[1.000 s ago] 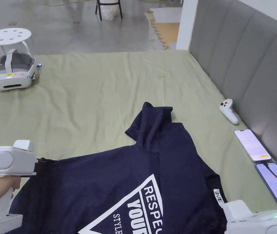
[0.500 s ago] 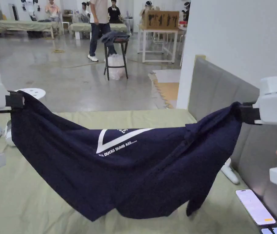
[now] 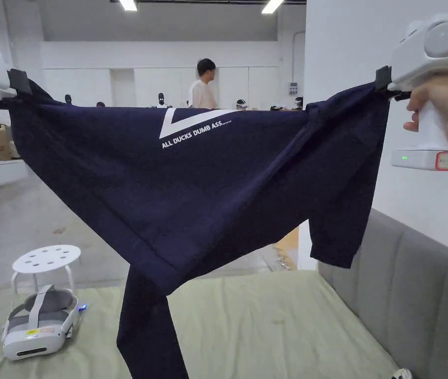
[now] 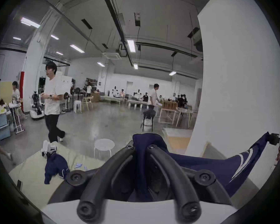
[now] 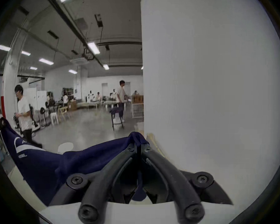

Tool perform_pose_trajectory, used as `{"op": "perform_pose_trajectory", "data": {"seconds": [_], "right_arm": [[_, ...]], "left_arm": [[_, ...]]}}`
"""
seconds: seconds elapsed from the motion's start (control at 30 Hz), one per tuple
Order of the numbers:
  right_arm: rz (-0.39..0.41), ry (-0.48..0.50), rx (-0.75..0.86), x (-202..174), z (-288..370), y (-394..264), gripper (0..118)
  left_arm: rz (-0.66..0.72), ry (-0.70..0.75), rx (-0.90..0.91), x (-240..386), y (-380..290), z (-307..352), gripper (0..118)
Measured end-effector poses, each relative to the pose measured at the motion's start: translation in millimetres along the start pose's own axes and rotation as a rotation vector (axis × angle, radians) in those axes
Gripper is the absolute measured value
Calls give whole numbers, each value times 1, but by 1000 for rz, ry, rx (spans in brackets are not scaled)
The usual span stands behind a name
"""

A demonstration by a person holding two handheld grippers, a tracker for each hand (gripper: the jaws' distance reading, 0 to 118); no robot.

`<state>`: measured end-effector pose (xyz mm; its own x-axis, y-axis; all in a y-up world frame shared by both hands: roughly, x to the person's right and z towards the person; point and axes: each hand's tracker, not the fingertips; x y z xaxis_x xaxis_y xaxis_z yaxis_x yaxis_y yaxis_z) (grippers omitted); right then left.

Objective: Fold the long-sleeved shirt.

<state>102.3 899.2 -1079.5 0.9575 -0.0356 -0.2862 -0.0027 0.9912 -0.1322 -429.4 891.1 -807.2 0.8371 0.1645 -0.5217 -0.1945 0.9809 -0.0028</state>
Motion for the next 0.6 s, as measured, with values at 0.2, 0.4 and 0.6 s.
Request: {"op": "perform_pose_trajectory", "data": {"seconds": [0.2, 0.4, 0.6], "right_arm": [[-2, -18, -24, -3, -11, -34, 3], [-4, -10, -238, -4, -46, -168, 3], [74, -42, -401, -13, -63, -324, 3]], "left_arm": [[-41, -23, -2, 16, -20, 7, 11], [-59, 2, -201, -15, -131, -35, 11], [-91, 20, -359, -42, -275, -47, 11]]}}
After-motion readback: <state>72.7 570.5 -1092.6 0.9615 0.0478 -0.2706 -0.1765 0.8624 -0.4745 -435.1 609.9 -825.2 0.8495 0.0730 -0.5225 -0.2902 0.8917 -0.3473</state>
